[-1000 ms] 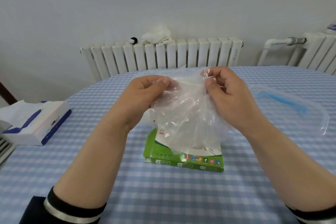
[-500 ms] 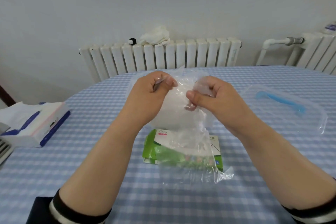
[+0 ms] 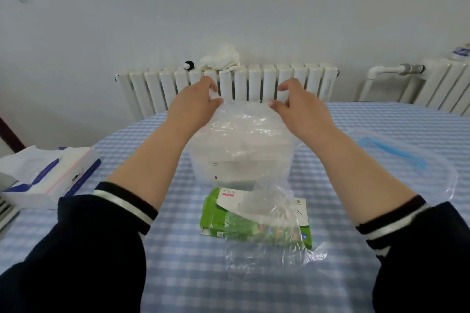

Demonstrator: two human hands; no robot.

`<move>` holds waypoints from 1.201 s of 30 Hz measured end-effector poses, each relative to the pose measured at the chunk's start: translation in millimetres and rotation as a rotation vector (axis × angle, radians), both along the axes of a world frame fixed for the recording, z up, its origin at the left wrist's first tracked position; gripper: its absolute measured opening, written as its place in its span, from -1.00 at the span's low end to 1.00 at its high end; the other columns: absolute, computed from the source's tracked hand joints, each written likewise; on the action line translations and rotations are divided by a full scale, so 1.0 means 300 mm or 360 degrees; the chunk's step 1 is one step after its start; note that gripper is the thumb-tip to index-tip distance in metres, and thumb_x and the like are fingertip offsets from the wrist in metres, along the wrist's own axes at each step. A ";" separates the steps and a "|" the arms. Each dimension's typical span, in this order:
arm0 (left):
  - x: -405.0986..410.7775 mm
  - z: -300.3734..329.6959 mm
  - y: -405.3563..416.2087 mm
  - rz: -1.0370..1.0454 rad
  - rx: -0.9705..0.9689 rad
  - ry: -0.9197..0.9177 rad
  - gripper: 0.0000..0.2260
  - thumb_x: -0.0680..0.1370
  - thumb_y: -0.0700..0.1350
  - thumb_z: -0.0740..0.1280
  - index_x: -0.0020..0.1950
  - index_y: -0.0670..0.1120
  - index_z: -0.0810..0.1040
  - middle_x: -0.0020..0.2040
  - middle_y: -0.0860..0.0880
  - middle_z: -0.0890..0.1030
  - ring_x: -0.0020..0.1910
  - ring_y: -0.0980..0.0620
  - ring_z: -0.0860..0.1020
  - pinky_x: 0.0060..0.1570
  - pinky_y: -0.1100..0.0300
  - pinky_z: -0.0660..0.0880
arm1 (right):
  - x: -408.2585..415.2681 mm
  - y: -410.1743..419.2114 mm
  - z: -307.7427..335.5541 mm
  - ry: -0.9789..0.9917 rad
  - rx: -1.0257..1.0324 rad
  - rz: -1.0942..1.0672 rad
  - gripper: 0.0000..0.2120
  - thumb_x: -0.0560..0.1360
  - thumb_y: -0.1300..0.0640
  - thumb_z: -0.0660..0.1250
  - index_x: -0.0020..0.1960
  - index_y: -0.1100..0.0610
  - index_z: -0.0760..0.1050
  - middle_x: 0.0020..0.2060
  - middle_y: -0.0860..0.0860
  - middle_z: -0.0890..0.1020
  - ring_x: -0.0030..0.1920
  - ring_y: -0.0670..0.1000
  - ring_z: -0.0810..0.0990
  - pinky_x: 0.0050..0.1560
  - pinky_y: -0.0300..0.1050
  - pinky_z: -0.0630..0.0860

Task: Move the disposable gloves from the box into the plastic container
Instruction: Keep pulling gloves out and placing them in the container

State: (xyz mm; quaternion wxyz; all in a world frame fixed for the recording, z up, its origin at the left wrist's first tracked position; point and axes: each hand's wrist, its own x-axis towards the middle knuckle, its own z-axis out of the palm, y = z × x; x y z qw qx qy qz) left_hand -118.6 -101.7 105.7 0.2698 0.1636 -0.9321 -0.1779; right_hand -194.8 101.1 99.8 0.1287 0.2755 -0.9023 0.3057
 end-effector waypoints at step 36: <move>0.288 -0.078 0.206 -0.0529 0.0010 -0.0313 -0.67 0.59 0.21 0.18 -0.14 0.00 0.57 -0.22 0.13 0.65 -0.34 0.19 0.56 -0.22 0.19 0.51 | 0.291 0.113 -0.116 -0.0136 0.1044 0.0748 -0.57 0.51 -0.08 0.36 0.35 -0.14 0.39 0.19 -0.20 0.47 0.09 -0.08 0.51 0.03 -0.09 0.44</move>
